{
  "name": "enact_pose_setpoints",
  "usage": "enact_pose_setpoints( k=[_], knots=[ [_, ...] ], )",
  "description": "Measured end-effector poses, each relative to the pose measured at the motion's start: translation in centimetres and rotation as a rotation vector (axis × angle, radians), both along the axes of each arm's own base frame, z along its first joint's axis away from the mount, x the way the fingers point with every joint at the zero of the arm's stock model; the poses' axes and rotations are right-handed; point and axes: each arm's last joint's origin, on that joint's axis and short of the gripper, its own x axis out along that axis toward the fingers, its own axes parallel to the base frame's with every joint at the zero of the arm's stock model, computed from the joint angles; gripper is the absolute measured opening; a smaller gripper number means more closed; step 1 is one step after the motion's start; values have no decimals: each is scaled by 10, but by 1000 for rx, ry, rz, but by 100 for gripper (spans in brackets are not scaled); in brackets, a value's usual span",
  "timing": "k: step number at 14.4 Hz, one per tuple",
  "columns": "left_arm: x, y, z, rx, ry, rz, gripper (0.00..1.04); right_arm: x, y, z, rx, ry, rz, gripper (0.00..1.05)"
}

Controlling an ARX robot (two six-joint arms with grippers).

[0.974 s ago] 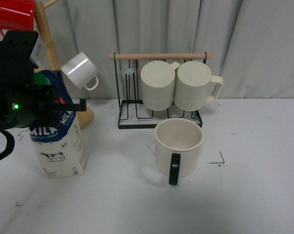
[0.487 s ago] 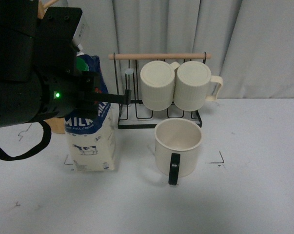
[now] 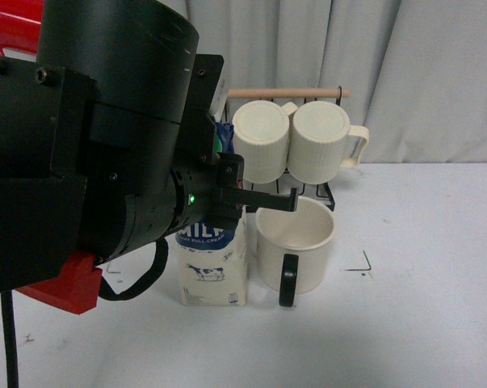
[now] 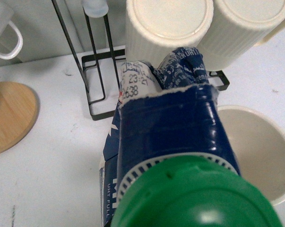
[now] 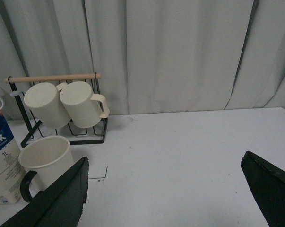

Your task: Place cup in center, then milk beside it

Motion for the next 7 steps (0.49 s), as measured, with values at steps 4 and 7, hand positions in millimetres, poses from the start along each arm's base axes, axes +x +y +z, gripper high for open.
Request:
enact_pose_setpoints(
  k=[4,7],
  knots=[
    [5,-9,2,-17,-41,-9,12,0,0,0,0,0,0,98],
    [7,-15,-7,0,-38,-9,12,0,0,0,0,0,0,98]
  ],
)
